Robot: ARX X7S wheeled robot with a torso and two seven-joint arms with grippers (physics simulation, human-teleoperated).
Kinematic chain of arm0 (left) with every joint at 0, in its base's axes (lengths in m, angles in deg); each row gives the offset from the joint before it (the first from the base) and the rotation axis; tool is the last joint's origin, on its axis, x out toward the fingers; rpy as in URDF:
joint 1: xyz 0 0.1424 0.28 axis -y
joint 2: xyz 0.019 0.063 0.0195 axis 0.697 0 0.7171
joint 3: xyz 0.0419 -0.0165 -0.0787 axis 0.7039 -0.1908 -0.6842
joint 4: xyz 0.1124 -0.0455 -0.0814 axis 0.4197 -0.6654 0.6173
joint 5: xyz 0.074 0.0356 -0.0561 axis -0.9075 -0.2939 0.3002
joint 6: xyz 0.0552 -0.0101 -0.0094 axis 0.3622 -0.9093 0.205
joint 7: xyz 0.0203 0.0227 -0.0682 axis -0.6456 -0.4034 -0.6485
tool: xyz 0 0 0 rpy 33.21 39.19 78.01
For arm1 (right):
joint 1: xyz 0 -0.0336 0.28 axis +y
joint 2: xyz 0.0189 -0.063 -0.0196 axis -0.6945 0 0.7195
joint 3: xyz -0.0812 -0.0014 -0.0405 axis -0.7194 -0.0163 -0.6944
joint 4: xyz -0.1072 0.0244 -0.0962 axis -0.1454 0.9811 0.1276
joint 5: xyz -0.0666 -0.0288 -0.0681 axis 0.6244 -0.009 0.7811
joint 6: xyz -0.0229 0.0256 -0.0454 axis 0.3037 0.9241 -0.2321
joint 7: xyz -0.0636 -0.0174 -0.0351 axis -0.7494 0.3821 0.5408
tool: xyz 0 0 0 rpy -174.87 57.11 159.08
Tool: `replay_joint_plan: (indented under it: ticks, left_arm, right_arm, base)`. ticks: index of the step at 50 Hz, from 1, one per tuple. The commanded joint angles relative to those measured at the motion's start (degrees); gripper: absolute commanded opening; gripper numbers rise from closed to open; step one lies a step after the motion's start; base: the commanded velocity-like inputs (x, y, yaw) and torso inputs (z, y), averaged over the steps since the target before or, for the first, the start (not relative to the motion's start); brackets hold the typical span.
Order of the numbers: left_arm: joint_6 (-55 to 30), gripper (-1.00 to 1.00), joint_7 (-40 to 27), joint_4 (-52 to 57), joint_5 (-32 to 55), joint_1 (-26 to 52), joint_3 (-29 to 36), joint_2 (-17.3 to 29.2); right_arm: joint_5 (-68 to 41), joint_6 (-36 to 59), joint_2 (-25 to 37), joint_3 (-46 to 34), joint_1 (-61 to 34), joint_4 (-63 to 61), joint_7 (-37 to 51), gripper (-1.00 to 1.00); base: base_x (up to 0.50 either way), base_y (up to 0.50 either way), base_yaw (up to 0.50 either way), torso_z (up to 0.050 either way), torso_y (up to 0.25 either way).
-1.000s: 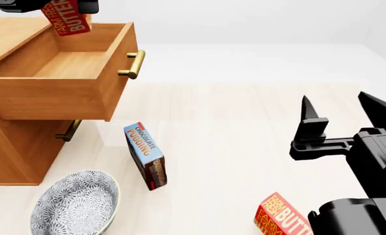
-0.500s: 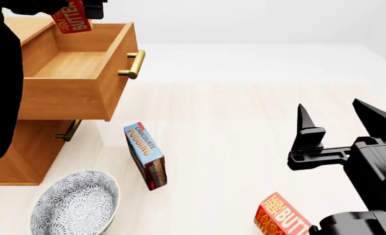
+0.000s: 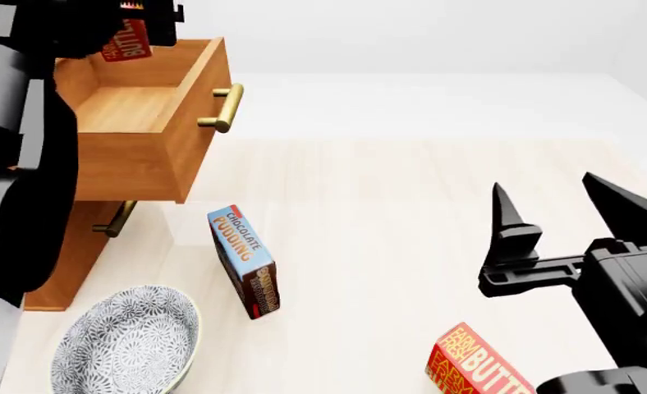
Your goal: Put the butter at the front in the top drawer of the cabinet and close it.
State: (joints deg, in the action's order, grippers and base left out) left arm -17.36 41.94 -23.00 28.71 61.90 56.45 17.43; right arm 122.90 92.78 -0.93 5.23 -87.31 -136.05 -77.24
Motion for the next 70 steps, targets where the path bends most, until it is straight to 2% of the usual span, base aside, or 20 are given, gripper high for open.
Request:
replay_joint_plan:
  ticks: [1,38,70]
  left_arm:
    - [2.8,-1.00,-3.0,0.0,-0.8,-1.0,0.0,0.0]
    - [-4.0,-1.00,-1.7,0.0,-0.8,-2.1,-1.4,2.0]
    - [-8.3,-1.00,1.2,0.0,-1.1,-2.1,3.7,1.8]
  right_arm:
    - [-0.7,0.0,0.0,0.1,0.6,-0.6,0.0,1.00]
    - [-2.2,0.0,0.0,1.0,2.9,-2.4,0.0,1.00]
    - [-2.9,0.0,0.0,1.3,4.0,-3.4,0.0,1.00]
  base:
    - [0.00,0.00,0.00,0.000,0.000]
    - [0.00,0.00,0.00,0.000,0.001]
    - [0.00,0.00,0.00,0.001,0.001]
